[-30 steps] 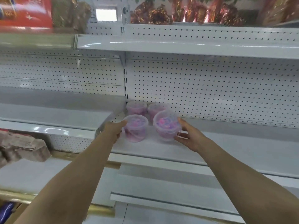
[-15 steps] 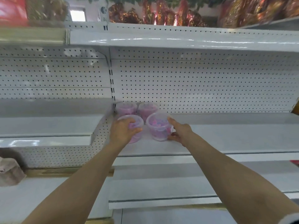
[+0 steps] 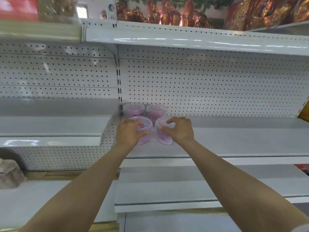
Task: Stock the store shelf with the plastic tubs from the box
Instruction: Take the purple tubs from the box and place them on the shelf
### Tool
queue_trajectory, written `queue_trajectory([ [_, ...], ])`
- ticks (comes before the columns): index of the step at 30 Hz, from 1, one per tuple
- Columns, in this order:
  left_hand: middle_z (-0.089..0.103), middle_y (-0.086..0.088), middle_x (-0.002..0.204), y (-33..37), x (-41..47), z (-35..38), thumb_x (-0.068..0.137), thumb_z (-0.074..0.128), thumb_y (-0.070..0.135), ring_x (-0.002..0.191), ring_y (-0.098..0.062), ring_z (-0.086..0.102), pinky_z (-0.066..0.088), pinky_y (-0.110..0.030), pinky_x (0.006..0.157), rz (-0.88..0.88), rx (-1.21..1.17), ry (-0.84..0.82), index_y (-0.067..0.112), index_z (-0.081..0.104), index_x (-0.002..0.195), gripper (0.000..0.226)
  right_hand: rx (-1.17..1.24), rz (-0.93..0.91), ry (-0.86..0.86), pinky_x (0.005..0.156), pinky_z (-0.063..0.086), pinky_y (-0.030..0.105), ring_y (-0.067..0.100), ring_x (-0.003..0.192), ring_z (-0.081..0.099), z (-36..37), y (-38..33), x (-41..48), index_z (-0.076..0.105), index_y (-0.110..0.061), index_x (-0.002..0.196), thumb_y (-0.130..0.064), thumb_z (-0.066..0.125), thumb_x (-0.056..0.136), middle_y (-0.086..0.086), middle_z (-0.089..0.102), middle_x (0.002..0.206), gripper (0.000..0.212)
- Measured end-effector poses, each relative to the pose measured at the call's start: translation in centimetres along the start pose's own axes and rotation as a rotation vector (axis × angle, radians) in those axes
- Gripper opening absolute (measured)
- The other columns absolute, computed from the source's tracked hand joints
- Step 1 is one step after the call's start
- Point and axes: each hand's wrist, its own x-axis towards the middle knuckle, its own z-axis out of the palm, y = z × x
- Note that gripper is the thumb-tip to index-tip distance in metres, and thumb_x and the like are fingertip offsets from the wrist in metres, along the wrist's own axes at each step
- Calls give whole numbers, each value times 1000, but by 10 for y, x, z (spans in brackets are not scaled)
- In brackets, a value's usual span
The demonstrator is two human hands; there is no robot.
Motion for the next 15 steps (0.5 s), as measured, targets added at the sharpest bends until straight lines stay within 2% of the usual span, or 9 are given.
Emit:
queue_trajectory([
  [4,67,3,114,-1,3,-1,67,74,60,112,-23,49,38,-29,89,38,103,-5,29,69,105,50,-125,18,-54,86,47,35,25,120,42,2,-12,-4,70,-33,112,-67,69,74,4,58,112,52],
  [9,62,6,119,2,5,1,66,70,66,117,-21,45,33,-29,94,20,178,-9,34,66,108,53,-126,15,-57,86,47,35,22,120,45,7,-18,-4,68,-31,110,-61,76,70,1,60,114,50],
  [12,59,7,123,-1,8,2,69,69,64,119,-21,44,30,-30,96,25,190,-19,35,65,110,51,-62,36,-59,87,49,35,20,117,51,7,-17,-1,67,-27,110,-51,80,69,1,60,111,50],
  [15,61,5,125,-8,15,3,74,72,51,118,-21,48,34,-32,99,24,146,-14,32,67,112,43,42,29,-52,76,46,29,20,112,55,11,-10,5,68,-23,104,-34,80,73,-2,53,99,36],
])
